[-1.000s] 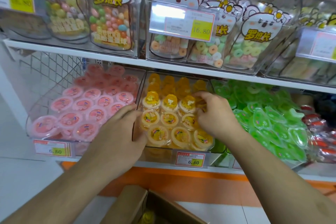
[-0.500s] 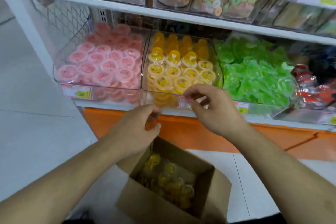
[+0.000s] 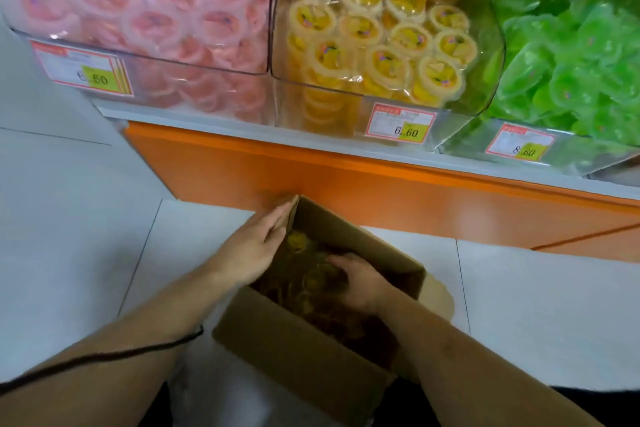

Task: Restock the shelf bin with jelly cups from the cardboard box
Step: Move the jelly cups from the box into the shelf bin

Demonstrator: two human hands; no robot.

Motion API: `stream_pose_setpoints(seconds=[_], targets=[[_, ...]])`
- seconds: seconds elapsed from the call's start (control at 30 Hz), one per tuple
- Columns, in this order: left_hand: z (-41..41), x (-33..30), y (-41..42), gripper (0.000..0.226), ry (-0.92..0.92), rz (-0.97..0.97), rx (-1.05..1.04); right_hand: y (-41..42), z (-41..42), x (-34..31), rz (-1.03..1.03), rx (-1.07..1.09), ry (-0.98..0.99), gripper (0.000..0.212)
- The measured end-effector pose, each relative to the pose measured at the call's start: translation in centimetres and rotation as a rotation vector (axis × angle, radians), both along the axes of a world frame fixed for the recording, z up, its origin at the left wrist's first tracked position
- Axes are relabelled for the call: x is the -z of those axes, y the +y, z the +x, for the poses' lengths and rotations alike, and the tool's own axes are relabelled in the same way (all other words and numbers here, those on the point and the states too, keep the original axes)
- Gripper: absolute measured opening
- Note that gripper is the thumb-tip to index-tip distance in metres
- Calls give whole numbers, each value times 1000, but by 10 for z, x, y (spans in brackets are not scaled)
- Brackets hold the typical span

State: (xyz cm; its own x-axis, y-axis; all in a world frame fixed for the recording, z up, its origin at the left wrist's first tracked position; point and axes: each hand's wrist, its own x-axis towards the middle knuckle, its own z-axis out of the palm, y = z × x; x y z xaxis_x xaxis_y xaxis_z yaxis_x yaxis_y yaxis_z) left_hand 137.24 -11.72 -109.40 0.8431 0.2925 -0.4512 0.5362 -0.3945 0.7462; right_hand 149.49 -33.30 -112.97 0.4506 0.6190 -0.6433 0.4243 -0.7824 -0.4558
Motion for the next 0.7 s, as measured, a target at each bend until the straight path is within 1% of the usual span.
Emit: stream_pose_setpoints(seconds=[0.1, 0.17, 0.27, 0.43, 0.53, 0.63, 0.7], targets=[[0, 20, 1, 49, -47, -75, -72, -2, 2, 40, -46, -11, 22, 77], [-1, 27, 0, 50, -57, -161, -130, -3, 5, 59, -53, -49, 43, 78], [-3, 32, -7, 50, -83, -227, -198, 1, 6, 80, -53, -54, 49, 73], [-4, 37, -10, 49, -123, -230, -226, 9, 7, 103, -68, -93, 18, 63], [-5, 39, -10, 50, -125, -210, -224, 16, 6, 105, -55, -110, 13, 59], [-5, 39, -11, 51, -135, -204, -225, 23, 5, 99, -27, -77, 16, 46], [-5, 39, -10, 51, -139, -208, -231, 25, 3, 96, -10, -60, 16, 40]])
